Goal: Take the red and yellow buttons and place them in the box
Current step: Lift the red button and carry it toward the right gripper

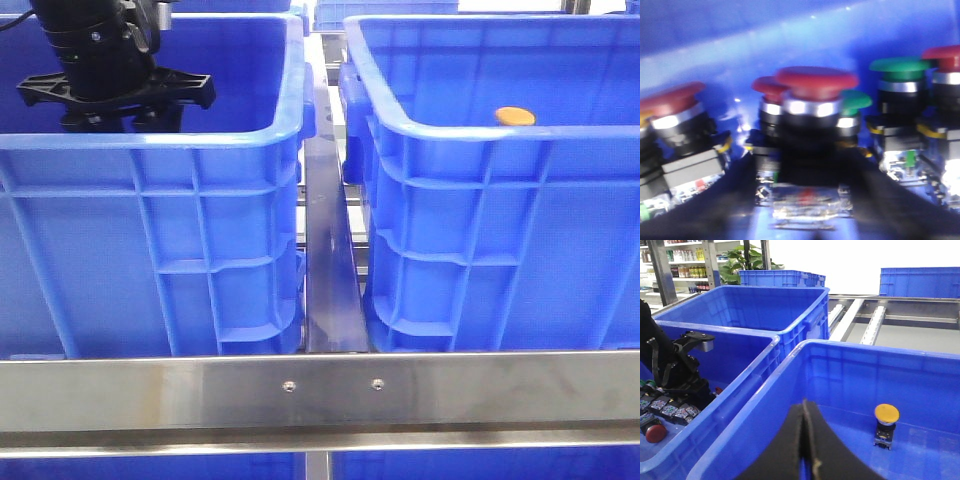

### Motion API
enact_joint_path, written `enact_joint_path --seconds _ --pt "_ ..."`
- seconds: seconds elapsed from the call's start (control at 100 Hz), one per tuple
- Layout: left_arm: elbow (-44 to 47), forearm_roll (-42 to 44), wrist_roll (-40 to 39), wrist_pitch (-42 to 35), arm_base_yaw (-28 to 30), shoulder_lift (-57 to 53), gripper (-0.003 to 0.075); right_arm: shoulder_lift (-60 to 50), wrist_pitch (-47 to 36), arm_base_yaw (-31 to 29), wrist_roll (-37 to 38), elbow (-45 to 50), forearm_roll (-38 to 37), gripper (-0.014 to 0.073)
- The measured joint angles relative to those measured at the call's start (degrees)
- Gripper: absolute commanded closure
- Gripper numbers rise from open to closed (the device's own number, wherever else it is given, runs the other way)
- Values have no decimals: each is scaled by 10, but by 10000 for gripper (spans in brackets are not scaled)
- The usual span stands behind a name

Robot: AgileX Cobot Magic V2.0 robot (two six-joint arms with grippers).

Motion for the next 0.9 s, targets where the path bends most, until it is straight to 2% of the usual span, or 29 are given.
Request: enact_joint_path --seconds 0.11,0.29,0.55,0.9 --pt "0 -2 0 1 0 0 603 0 0 0 0 0 0 662" --pt "-1 -4 1 3 0 0 661 0 0 0 0 0 0 662" --pt "-1 -29 49 16 0 -41 671 0 0 0 0 0 0 662" --pt "-1 -173 193 40 0 -124 671 0 0 0 0 0 0 662"
